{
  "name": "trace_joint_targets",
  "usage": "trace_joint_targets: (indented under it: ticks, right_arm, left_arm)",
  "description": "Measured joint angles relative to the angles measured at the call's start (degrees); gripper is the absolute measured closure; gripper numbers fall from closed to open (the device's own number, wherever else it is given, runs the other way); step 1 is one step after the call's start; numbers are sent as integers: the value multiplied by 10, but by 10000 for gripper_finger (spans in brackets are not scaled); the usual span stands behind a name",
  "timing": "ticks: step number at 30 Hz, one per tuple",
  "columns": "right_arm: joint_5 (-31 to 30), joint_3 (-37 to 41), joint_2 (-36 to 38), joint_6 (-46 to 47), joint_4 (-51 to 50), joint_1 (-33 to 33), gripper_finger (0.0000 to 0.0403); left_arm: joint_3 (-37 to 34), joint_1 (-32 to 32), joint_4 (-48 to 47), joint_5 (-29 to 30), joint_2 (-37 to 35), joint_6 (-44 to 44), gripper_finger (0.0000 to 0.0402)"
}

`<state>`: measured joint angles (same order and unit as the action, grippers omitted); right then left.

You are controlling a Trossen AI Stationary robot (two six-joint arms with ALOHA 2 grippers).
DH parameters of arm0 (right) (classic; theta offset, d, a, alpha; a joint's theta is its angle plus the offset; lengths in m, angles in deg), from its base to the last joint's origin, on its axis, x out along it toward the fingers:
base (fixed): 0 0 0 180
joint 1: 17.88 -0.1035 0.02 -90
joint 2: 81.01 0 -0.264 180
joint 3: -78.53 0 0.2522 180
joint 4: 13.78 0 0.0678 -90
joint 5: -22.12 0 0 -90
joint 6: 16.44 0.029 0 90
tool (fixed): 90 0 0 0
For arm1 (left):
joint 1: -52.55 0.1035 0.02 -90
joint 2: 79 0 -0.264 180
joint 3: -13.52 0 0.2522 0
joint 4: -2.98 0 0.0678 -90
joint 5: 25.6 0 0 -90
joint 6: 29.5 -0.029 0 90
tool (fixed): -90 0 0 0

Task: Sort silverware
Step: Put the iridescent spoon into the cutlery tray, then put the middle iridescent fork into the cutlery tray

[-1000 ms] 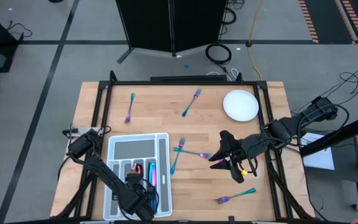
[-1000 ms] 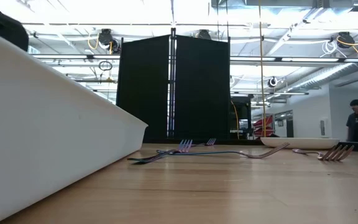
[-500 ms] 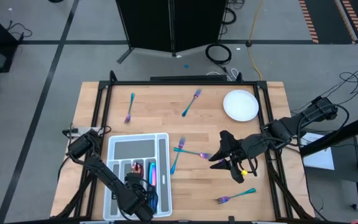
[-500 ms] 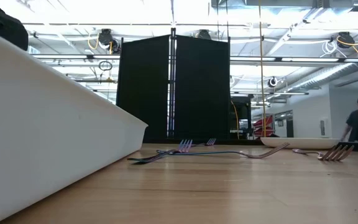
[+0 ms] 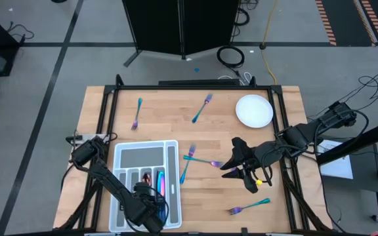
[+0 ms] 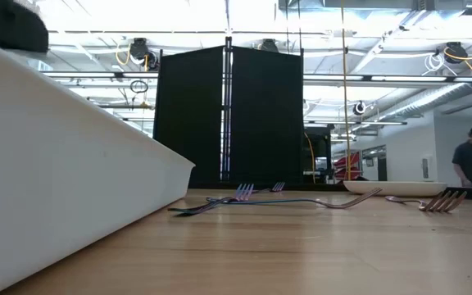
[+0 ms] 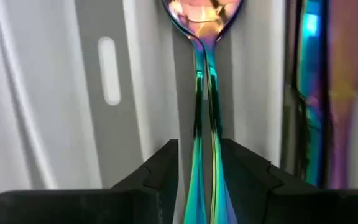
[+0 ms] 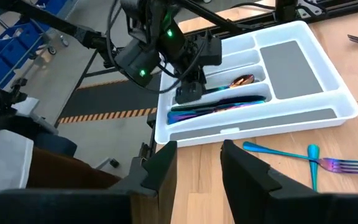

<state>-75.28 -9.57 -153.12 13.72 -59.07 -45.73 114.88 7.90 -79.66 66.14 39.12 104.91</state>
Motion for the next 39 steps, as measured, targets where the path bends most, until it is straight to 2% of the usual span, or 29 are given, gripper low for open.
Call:
trace_joint_targets:
  ticks: [5,9,14,19,20,22,25,26,28,31,36,39]
  right_arm:
    - [0,0,4,-20,0,0,293]
    - [1,0,12,-55,-3,0,293]
    - [-21,0,16,-116,-13,2,293]
    - [-73,0,17,-105,-55,23,293]
    - [-79,0,16,-94,-68,31,293]
    - [-90,0,16,-68,-96,51,293]
    - [-91,0,16,-31,-130,88,293]
    - [-91,0,16,-16,-136,101,293]
    - [-91,0,16,17,-146,125,293]
    - [-92,0,22,90,-182,143,293]
    - [-96,0,39,261,-284,117,293]
    - [-126,0,45,339,-323,75,293]
  left_arm:
    - [22,7,-66,1,-41,-49,278]
    - [31,27,-108,32,-95,-142,278]
    - [31,74,-105,130,-164,-295,278]
    - [31,133,-83,260,-205,-410,278]
    - [31,146,-73,285,-209,-461,278]
    - [31,180,-29,301,-213,-622,278]
    - [26,244,86,252,-213,-933,278]
    - [19,268,136,218,-212,-1037,278]
    - [3,315,222,144,-205,-1187,278]
    - [-5,378,307,59,-181,-1312,278]
    - [-5,436,375,-91,-123,-1423,278]
    - [-6,433,403,-120,-80,-1469,278]
